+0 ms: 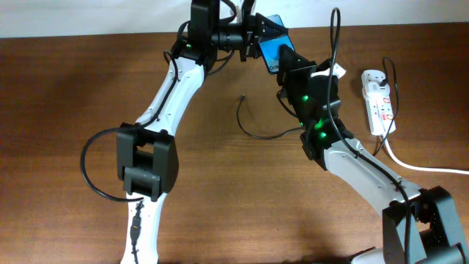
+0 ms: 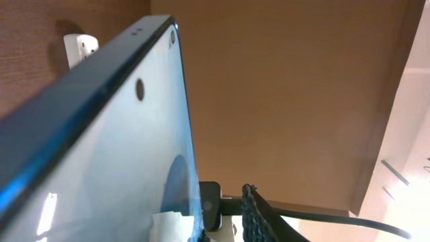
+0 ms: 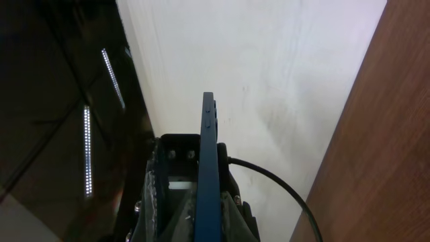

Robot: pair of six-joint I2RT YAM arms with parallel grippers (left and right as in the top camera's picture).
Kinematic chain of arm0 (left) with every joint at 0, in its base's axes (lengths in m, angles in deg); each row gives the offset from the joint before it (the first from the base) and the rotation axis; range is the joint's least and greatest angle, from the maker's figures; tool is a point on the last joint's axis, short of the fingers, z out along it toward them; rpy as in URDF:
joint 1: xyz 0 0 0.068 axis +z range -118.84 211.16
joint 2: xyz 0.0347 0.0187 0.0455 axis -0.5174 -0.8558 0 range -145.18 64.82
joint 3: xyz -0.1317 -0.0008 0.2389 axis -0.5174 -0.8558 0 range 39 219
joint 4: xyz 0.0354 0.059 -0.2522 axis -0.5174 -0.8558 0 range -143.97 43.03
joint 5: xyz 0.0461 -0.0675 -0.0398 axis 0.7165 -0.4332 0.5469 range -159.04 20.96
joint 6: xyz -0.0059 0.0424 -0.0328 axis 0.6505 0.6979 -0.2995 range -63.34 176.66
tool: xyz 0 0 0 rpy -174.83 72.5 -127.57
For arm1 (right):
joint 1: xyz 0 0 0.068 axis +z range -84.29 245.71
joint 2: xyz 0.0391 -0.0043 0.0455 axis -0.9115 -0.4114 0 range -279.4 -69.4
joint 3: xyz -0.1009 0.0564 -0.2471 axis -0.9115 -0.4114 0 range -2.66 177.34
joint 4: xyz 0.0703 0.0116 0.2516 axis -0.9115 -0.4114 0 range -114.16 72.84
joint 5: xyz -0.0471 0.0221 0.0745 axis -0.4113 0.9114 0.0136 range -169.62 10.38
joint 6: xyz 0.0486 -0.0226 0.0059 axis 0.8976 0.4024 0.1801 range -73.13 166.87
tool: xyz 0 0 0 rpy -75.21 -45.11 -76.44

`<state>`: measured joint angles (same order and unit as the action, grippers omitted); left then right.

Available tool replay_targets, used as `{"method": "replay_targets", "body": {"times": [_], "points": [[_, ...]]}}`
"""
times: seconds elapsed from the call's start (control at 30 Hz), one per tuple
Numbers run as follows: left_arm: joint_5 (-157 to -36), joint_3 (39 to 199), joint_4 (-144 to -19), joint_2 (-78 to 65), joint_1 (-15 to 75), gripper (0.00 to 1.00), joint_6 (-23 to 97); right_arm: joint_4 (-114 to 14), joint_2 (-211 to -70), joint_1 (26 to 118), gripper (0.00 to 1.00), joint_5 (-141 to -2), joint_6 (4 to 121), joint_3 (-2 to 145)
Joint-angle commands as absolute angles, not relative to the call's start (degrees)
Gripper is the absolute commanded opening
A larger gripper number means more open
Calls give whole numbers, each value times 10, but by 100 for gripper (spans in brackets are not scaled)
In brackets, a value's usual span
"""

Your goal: Plug charger to phone and switch on socket

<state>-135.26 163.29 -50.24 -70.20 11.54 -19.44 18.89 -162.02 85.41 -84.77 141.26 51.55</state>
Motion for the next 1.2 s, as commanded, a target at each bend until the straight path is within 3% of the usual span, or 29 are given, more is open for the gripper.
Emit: {"method": "replay_targets", "body": {"times": [0.0, 0.17, 0.27, 0.53, 0.63, 0.67, 0.7, 0.8, 0.83, 0.97, 1.1, 1.17], "points": [[-1304, 1640, -491, -702, 111, 32, -201, 182, -1618, 869, 4, -798, 1419, 516], [-1272, 1640, -491, -702, 111, 24, -201, 181, -1618, 871, 4, -778, 1419, 516], [-1253, 1640, -491, -702, 111, 12, -201, 166, -1618, 871, 4, -771, 1419, 516], [-1197, 1640, -491, -702, 111, 8, -201, 167, -1618, 871, 4, -751, 1419, 516], [-1185, 1640, -491, -702, 111, 0, -201, 167, -1618, 871, 4, -742, 1419, 516], [-1185, 1640, -491, -702, 111, 0, -201, 167, -1618, 871, 7, -742, 1419, 516], [-1187, 1640, -491, -702, 111, 0, -201, 166, -1618, 871, 21, -742, 1419, 516], [-1196, 1640, -491, -702, 119, 0, -201, 152, -1618, 859, 46, -731, 1417, 516], [-1203, 1640, -492, -702, 130, 0, -201, 152, -1618, 851, 59, -724, 1401, 516], [-1239, 1640, -492, -702, 175, 0, -185, 149, -1616, 812, 86, -615, 1294, 516], [-1408, 1640, -515, -702, 268, 0, -51, 139, -1616, 765, 87, -404, 1121, 516], [-1504, 1640, -530, -702, 308, 0, 17, 7, -1616, 765, 76, -355, 998, 517]]}}
